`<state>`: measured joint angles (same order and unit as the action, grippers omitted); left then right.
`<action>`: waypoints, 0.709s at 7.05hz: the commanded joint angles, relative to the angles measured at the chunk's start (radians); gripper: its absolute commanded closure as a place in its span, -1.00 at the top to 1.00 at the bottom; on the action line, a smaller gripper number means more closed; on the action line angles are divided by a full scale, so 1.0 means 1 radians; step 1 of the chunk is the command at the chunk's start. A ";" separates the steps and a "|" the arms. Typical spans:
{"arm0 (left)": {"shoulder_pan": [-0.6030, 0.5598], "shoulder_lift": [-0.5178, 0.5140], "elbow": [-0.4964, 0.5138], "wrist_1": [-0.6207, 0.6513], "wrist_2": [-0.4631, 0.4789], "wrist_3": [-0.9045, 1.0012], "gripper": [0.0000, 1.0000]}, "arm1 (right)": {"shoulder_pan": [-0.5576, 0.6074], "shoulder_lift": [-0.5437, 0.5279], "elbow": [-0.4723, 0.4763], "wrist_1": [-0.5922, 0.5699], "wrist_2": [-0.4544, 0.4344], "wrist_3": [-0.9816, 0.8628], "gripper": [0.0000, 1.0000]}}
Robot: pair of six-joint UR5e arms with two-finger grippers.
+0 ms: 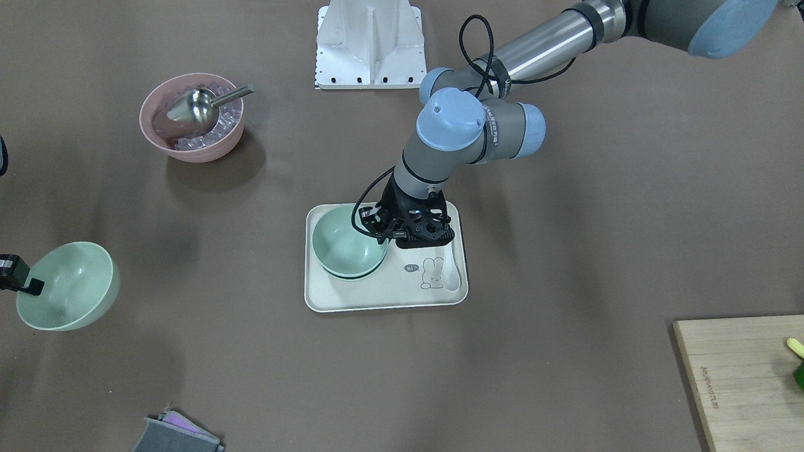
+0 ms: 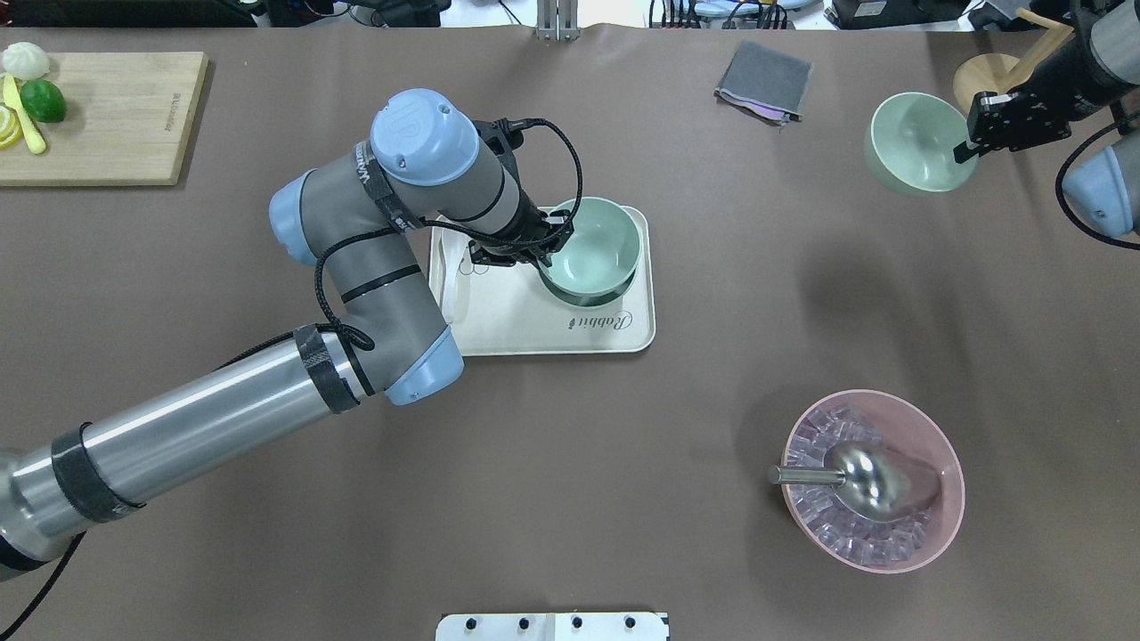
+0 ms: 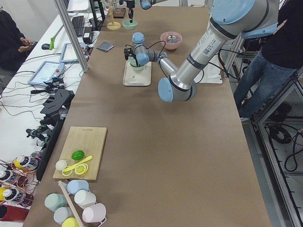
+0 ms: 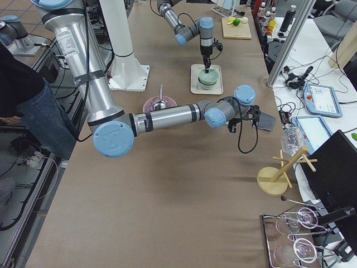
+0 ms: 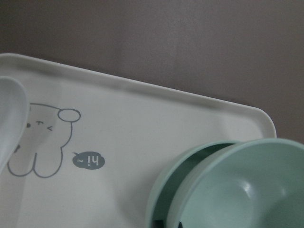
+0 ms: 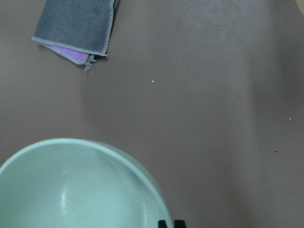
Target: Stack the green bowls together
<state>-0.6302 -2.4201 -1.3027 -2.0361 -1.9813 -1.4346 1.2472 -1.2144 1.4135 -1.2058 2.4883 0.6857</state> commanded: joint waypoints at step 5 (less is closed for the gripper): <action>-0.181 0.188 -0.199 0.013 -0.179 0.051 0.97 | -0.098 0.105 0.064 -0.001 -0.017 0.244 -1.00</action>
<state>-0.7329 -2.3003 -1.4471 -2.0257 -2.0811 -1.4136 1.1993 -1.1570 1.4602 -1.2084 2.4825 0.8257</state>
